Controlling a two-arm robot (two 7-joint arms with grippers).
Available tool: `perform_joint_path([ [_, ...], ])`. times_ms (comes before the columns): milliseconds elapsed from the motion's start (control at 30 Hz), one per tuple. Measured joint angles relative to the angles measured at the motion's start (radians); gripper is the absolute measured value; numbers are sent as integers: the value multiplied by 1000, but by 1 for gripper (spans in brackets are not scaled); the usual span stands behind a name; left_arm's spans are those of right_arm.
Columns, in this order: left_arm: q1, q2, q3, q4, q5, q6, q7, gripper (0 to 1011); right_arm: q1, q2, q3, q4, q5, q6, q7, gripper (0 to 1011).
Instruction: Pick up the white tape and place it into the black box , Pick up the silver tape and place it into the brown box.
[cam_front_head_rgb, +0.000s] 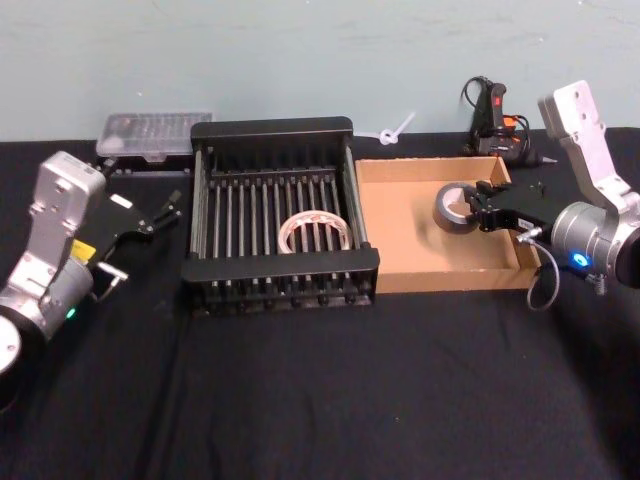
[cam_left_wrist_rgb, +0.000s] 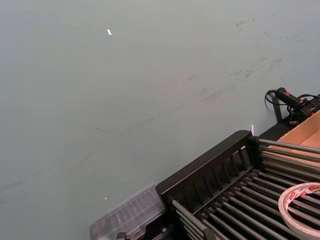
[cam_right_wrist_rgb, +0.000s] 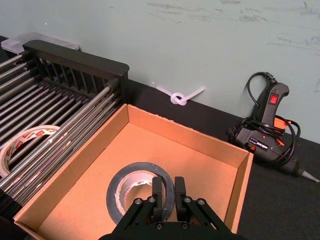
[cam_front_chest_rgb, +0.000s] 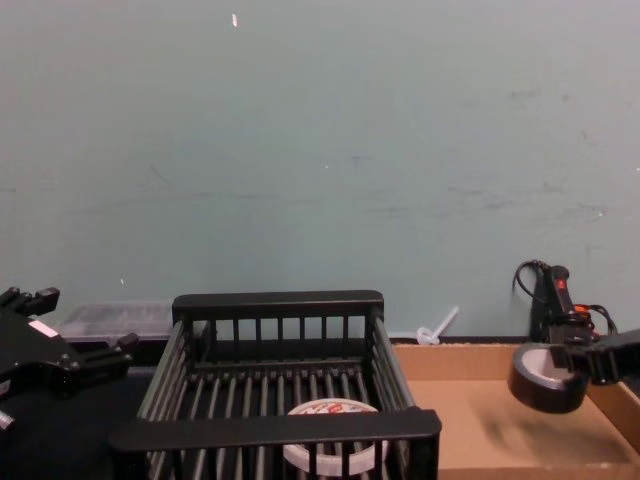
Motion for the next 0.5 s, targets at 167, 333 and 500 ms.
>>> perform_joint_path([
  [167, 0, 0, 0, 0, 0, 0, 0, 1002, 0, 1, 0, -2, 1, 0, 0, 150],
  [333, 0, 0, 0, 0, 0, 0, 0, 1001, 0, 2, 0, -3, 2, 0, 1, 182],
  [500, 0, 0, 0, 0, 0, 0, 0, 1001, 0, 2, -1, -4, 3, 0, 1, 308],
])
